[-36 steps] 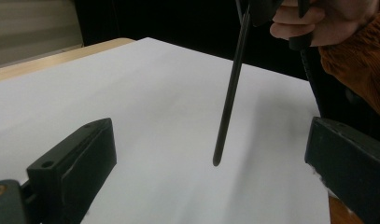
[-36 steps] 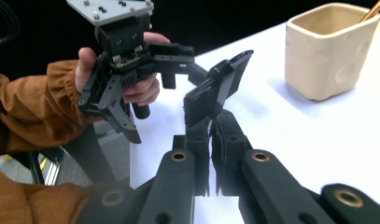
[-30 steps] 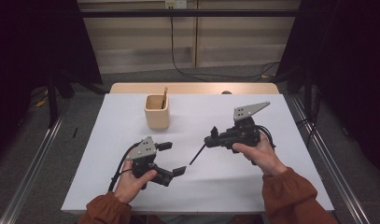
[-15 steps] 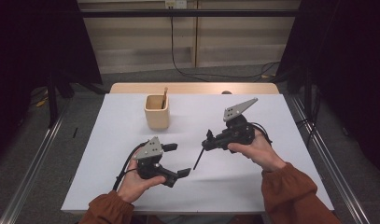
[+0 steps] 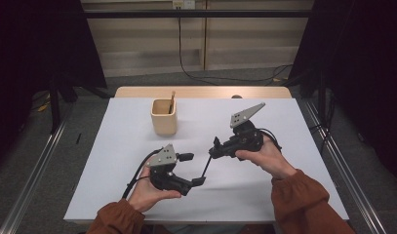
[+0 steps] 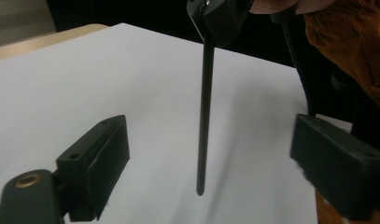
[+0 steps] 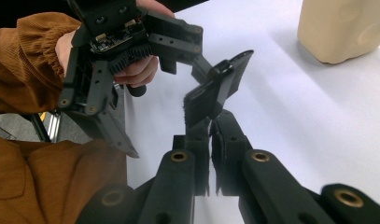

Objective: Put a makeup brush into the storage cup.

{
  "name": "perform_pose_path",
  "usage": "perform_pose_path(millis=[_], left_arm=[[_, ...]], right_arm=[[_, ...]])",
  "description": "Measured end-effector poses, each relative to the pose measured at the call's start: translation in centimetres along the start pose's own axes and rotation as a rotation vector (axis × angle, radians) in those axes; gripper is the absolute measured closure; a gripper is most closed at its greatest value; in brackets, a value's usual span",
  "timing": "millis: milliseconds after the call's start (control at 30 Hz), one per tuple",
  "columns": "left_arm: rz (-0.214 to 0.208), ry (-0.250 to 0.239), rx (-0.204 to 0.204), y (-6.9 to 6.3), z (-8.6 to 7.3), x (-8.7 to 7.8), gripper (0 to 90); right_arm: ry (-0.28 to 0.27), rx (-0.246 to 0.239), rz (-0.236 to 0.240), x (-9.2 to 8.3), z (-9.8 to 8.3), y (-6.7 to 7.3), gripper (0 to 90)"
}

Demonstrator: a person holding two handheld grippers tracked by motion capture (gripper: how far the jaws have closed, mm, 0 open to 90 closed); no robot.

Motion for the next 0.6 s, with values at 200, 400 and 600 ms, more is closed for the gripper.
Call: perform_pose_path(millis=[200,400,600], left_arm=[[0.001,0.008,0.011,0.1,0.4,0.4,29.0],[-0.022,0.036,0.036,-0.4,0.7,1.3,48.1],[-0.013,0.027,0.034,-0.3,1.4,1.9,61.1]], right_arm=[[0.006,-0.002,0.007,0.2,0.0,0.1,85.7],[0.011,-0.006,0.01,0.4,0.1,0.2,85.7],[0.01,-0.005,0.005,0.4,0.1,0.1,85.7]])
Point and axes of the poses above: each handheld gripper's, and its own axes: x roughly forward along the jaws, z roughly out of its top, y roughly to its left, the point moved 10 cm from there along x, roughly forward along the jaws, and after that the axes turned 12 degrees about -x, right-handed, at the moved point
